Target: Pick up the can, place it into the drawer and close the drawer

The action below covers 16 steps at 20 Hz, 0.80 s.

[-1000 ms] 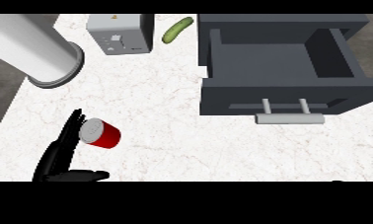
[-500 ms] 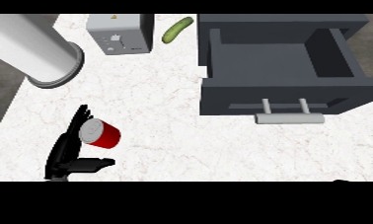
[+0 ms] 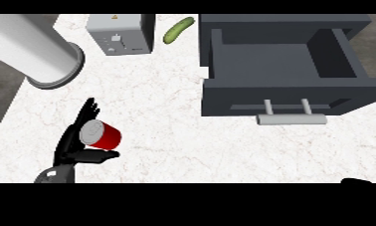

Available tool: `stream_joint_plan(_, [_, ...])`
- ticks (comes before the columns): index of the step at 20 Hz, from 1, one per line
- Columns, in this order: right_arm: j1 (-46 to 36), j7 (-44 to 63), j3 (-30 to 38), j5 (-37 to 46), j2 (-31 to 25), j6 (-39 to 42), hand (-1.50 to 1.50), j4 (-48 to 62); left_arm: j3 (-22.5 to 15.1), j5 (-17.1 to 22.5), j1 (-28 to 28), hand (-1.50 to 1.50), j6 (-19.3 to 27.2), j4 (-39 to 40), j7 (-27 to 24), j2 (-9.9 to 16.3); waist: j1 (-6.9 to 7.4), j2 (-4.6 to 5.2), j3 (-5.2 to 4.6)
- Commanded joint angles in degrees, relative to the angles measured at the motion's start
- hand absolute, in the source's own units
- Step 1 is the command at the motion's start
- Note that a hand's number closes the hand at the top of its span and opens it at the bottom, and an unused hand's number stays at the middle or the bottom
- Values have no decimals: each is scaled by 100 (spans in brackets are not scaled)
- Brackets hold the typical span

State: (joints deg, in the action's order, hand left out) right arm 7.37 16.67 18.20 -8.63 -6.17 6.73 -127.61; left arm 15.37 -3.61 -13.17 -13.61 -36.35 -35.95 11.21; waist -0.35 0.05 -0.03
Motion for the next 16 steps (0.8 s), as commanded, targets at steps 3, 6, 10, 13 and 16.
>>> stream_joint_plan(3, [-124, 6, -193, 251, 86, -50, -150, 43, -248, -172, -571, -150, -182, 741, -277, -148, -18, 7, -2])
stream_joint_plan(6, [-296, -52, -291, 323, 149, -104, -150, 161, -256, -122, -705, 150, -365, 917, -332, -56, -5, 6, -1])
stream_joint_plan(10, [-85, 368, -421, 430, 251, -217, -150, -419, -376, -22, -645, 150, -544, 651, -221, -354, 11, -5, 0])
stream_joint_plan(13, [-229, 302, 272, -177, -124, 5, -150, -54, -357, 145, -467, 150, -932, 377, -104, -39, 23, -10, 4])
stream_joint_plan(16, [158, -42, -109, 181, 223, 43, -150, -327, -197, 74, -1239, 150, -235, 1120, -378, -330, -31, 3, 0])
